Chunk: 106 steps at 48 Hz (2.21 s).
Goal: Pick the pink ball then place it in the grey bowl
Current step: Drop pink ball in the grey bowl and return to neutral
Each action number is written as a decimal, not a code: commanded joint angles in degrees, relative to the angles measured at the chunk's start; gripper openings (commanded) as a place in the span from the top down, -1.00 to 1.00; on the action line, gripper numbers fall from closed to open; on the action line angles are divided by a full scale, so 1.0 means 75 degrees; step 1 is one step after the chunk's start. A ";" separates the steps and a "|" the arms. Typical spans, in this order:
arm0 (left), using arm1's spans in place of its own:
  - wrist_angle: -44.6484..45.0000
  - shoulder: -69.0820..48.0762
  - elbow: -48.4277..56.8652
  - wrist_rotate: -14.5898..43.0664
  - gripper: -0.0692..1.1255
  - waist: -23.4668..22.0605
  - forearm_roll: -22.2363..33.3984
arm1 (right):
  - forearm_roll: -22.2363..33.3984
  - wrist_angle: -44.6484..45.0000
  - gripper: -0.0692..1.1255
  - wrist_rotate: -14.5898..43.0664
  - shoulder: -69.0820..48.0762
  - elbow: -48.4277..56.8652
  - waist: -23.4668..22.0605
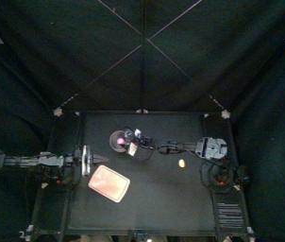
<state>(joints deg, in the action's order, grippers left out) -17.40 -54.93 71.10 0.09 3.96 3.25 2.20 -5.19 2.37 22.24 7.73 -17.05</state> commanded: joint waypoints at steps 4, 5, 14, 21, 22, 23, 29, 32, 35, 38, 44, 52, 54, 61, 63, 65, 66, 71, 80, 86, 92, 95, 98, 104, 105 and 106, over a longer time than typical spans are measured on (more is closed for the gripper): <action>-0.0012 -0.0035 -0.0035 0.0012 0.79 0.0023 -0.0012 | -0.0164 0.0000 -0.59 -0.0023 -0.0176 -0.0164 0.0000; -0.0012 -0.0035 -0.0035 0.0012 0.79 0.0023 -0.0012 | -0.0176 0.0012 -0.63 -0.0012 -0.0176 -0.0164 -0.0012; -0.0012 -0.0059 0.0000 0.0012 0.79 0.0023 0.0012 | -0.0328 -0.0082 -0.74 -0.0035 -0.0187 -0.0164 -0.0023; -0.0012 -0.0070 0.0023 0.0000 0.79 0.0023 0.0012 | -0.0363 -0.0316 -0.74 -0.0035 -0.0305 -0.0059 -0.0023; -0.0012 -0.0070 0.0023 0.0012 0.79 0.0023 0.0012 | -0.0363 -0.0363 -0.74 -0.0035 -0.0387 -0.0023 -0.0012; -0.0012 -0.0059 0.0023 0.0000 0.79 0.0023 0.0012 | -0.0363 -0.0398 -0.74 -0.0035 -0.0457 0.0035 -0.0012; -0.0012 -0.0070 0.0047 0.0012 0.79 0.0023 0.0012 | -0.0363 -0.0855 -0.74 -0.0035 -0.1102 0.0633 0.0035; -0.0012 -0.0059 0.0059 0.0012 0.79 0.0023 0.0012 | -0.0363 -0.1207 -0.74 -0.0023 -0.1570 0.1148 0.0059; -0.0012 -0.0070 0.0070 0.0012 0.79 0.0023 0.0012 | -0.0422 -0.1547 -0.74 -0.0023 -0.2004 0.1676 0.0129; -0.0012 -0.0070 0.0070 0.0012 0.79 0.0023 0.0012 | -0.0480 -0.1910 -0.74 -0.0023 -0.2437 0.2250 0.0211; -0.0012 -0.0070 0.0105 0.0012 0.79 0.0023 0.0023 | -0.0504 -0.2719 -0.75 -0.0035 -0.3316 0.3586 0.0457; -0.0059 -0.0070 0.0152 0.0012 0.79 0.0023 0.0023 | -0.0516 -0.3539 -0.75 -0.0035 -0.4371 0.5074 0.0891; -0.0059 -0.0070 0.0152 0.0000 0.79 0.0023 0.0023 | -0.0504 -0.3656 -0.75 -0.0035 -0.4617 0.5391 0.0984; -0.0059 -0.0070 0.0152 -0.0012 0.79 0.0023 0.0023 | -0.0504 -0.3715 -0.74 -0.0047 -0.5555 0.6445 0.1137; -0.0059 -0.0070 0.0152 0.0000 0.79 0.0035 0.0023 | -0.0504 -0.3715 -0.74 -0.0035 -0.5824 0.6680 0.1172; -0.0059 -0.0070 0.0152 0.0000 0.79 0.0059 0.0035 | -0.0504 -0.3715 -0.74 -0.0059 -0.6094 0.6879 0.1219; -0.0059 -0.0070 0.0152 0.0000 0.79 0.0070 0.0023 | -0.0492 -0.3715 -0.74 -0.0059 -0.6223 0.6961 0.1230; -0.0070 -0.0070 0.0187 0.0000 0.79 0.0129 0.0023 | -0.0457 -0.3715 -0.74 -0.0059 -0.6844 0.7324 0.1230; -0.0070 -0.0070 0.0246 0.0012 0.79 0.0176 0.0023 | -0.0504 -0.3703 -0.74 -0.0023 -0.7629 0.7875 0.1359; -0.0070 -0.0070 0.0281 0.0000 0.79 0.0176 0.0023 | -0.0516 -0.3703 -0.74 -0.0023 -0.7840 0.8027 0.1430; -0.0070 -0.0070 0.0316 0.0000 0.79 0.0176 0.0023 | -0.0516 -0.3668 -0.74 -0.0023 -0.7910 0.8109 0.1395; -0.0070 -0.0070 0.0340 0.0000 0.79 0.0176 0.0023 | -0.0527 -0.3574 -0.74 -0.0012 -0.7910 0.8168 0.1371; -0.0070 -0.0070 0.0340 -0.0012 0.79 0.0176 0.0023 | -0.0574 -0.3434 -0.74 -0.0012 -0.7910 0.8227 0.1383; -0.0059 -0.0070 0.0352 -0.0012 0.79 0.0176 0.0035 | -0.0691 -0.3070 -0.74 0.0000 -0.7922 0.8332 0.1465; -0.0059 -0.0070 0.0340 0.0000 0.79 0.0176 0.0023 | -0.0715 -0.3047 -0.74 0.0000 -0.7922 0.8332 0.1488; -0.0047 -0.0070 0.0340 0.0000 0.79 0.0176 0.0023 | -0.0750 -0.3023 -0.74 0.0000 -0.7922 0.8332 0.1535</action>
<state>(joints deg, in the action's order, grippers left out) -17.40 -55.63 74.44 0.09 5.01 3.43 -2.90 -28.30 2.37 -36.91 70.75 -6.33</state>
